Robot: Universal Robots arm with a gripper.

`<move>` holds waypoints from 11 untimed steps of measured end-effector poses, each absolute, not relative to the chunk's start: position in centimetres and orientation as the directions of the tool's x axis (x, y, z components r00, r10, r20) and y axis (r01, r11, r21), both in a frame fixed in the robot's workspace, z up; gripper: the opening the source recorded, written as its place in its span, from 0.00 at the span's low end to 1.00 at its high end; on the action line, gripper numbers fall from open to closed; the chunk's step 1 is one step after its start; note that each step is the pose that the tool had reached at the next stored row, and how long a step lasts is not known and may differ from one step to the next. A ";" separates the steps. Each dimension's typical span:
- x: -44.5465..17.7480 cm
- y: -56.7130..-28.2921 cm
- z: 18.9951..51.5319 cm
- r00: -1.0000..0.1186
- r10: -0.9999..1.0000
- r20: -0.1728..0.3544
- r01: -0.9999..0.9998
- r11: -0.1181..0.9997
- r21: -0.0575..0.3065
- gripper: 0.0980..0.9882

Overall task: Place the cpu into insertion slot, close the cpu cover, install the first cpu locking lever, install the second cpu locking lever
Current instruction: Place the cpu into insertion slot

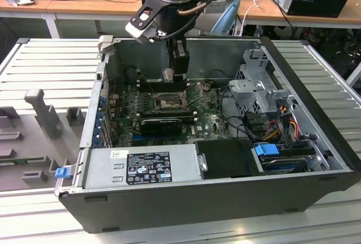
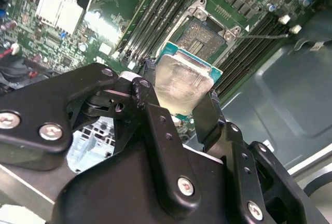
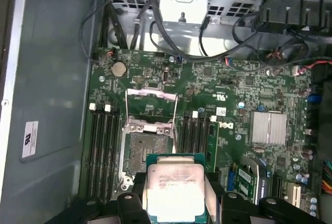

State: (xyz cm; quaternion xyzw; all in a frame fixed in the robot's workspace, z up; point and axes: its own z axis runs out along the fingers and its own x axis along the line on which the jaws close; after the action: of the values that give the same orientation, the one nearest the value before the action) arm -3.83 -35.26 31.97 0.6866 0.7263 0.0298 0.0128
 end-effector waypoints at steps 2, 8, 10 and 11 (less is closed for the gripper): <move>-3.8 -35.3 31.9 -0.021 1.000 0.022 0.998 0.019 0.061 0.48; -3.8 -35.3 31.5 -0.013 1.000 0.022 0.998 0.011 0.061 0.48; -3.8 -35.3 31.4 -0.013 1.000 0.022 0.998 0.011 0.061 0.48; -3.8 -35.3 31.3 -0.013 1.000 0.022 0.998 0.011 0.061 0.48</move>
State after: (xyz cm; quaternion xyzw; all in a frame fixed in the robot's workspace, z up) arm -3.83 -35.26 31.32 0.7025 0.7110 0.0295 0.0135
